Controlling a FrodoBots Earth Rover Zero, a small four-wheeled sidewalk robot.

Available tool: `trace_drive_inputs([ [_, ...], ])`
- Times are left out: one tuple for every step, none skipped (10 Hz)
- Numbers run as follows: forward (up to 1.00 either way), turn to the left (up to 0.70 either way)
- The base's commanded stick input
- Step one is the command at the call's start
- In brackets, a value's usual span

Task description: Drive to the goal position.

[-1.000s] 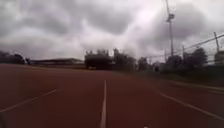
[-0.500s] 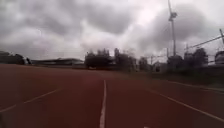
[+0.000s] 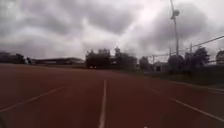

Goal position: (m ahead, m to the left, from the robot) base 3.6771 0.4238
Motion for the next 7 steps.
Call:
trace_drive_inputs([
  [0.7,0.0],
  [0.7,0.0],
  [0.7,0.0],
  [0.7,0.0],
  [0.7,0.0],
  [0.7,0.0],
  [0.7,0.0],
])
